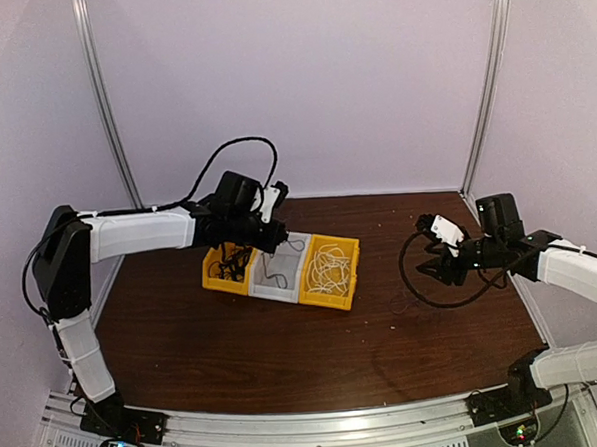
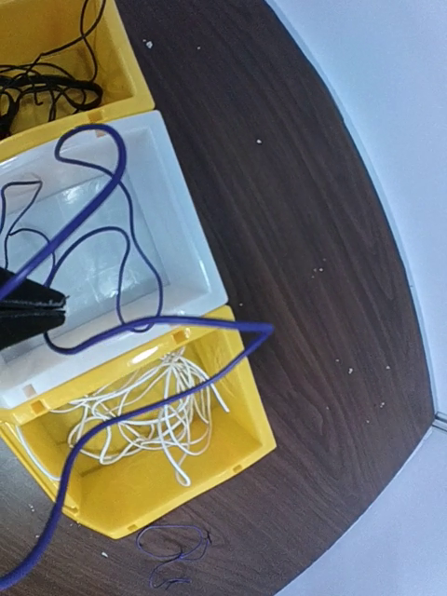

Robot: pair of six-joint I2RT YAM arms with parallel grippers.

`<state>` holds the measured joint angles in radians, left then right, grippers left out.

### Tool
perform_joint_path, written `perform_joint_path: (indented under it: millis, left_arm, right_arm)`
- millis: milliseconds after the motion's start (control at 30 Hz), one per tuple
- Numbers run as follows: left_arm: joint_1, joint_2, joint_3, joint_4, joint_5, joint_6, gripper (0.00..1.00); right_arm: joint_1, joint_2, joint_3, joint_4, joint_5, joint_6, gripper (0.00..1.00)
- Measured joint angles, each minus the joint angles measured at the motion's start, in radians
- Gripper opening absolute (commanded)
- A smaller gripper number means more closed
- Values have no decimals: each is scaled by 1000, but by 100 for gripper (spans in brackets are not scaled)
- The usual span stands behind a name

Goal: Untangle the cables

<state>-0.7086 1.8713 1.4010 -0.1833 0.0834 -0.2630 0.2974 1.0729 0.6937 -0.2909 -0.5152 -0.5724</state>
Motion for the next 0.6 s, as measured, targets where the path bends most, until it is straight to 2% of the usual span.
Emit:
perform_joint_path:
  millis: [300,600]
  left_arm:
    - [0,-14,-58,-62,-2,-43,0]
    - [0,77,10,-104,-3,-62,0]
  right_arm:
    - [0,5,0,-1,-1,-4,53]
    - [0,5,0,-5,-1,-5,53]
